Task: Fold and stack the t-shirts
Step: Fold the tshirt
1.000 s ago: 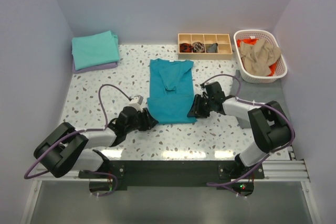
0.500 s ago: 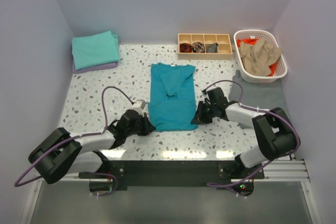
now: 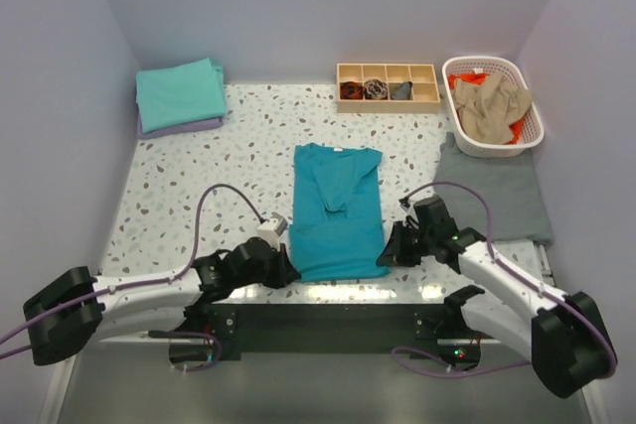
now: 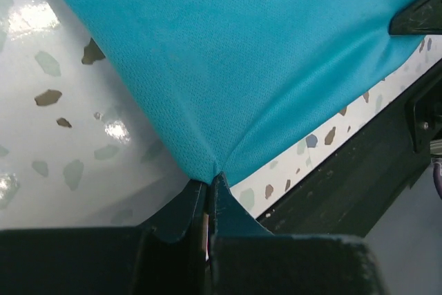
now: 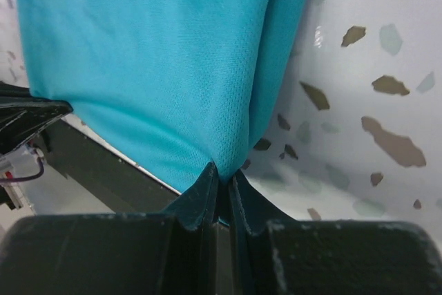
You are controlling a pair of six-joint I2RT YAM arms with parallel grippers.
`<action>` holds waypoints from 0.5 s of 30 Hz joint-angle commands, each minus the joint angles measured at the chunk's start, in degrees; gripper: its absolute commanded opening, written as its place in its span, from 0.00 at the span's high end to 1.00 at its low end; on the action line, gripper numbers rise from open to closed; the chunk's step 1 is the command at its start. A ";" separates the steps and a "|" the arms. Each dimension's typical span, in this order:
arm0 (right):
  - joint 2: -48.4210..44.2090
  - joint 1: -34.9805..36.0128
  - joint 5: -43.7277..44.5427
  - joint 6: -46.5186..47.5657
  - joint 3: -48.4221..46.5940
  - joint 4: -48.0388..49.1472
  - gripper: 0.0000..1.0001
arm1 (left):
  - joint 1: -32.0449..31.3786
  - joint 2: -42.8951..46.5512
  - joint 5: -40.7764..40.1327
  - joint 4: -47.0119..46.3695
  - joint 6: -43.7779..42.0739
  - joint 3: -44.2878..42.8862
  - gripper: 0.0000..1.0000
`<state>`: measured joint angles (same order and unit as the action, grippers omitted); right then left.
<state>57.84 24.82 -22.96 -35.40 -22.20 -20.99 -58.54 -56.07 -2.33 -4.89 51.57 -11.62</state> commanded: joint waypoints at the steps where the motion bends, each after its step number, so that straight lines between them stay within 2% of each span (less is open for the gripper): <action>1: -9.32 -0.03 -0.94 -0.46 -0.91 -5.98 0.90 | -3.06 4.21 -6.80 9.27 3.27 -3.05 1.00; 4: -11.52 -0.03 0.10 0.24 -4.24 -8.00 0.89 | -4.03 4.92 -11.01 13.93 1.44 -8.32 1.00; 8: -9.60 -0.03 3.52 3.83 -9.79 -9.59 0.89 | -4.03 2.12 -16.12 17.79 -1.91 -15.35 1.00; 15: 0.59 -0.03 7.14 8.85 -20.94 -8.89 0.87 | -3.86 -6.14 -24.82 20.27 -7.88 -28.61 0.98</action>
<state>54.08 24.80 -19.31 -30.61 -36.56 -29.98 -62.39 -58.48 -19.35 13.06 48.53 -33.28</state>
